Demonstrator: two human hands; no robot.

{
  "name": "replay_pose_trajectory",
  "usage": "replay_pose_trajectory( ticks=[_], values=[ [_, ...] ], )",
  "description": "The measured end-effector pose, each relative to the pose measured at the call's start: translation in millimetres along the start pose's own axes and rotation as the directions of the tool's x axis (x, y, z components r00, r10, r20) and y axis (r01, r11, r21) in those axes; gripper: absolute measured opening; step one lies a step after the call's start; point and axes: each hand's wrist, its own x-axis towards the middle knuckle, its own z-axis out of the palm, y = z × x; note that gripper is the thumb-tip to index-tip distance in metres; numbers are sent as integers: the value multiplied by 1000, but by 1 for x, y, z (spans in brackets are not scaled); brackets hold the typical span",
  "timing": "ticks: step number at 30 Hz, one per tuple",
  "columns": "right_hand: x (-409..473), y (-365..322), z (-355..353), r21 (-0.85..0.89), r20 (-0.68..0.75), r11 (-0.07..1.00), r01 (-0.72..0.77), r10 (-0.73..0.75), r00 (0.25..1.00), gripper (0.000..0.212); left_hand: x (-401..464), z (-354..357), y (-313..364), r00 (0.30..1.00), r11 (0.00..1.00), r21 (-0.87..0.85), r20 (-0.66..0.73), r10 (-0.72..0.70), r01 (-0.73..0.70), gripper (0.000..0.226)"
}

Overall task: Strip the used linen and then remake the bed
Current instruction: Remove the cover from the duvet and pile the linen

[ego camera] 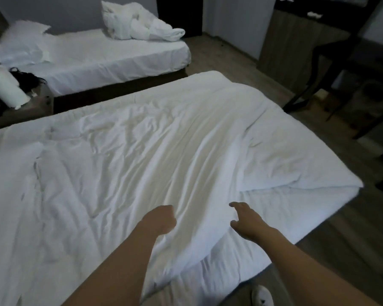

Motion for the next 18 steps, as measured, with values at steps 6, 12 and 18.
replay_pose_trajectory(
  ticks=[6, 12, 18],
  values=[
    [17, 150, -64, -15, -15, 996, -85, 85, 996, 58, 56, 26, 160, 998, 998, 10, 4, 64, -64, 32],
    [53, 233, -133, -184, 55, 981, -66, 77, 996, 60, 82, 53, 269, 993, 989, -147, 111, 40, -24, 32],
    [163, 280, -145, -389, 24, 921, -17, 28, 999, 66, 187, 71, 313, 995, 981, -196, 93, 37, -18, 41]
  ],
)
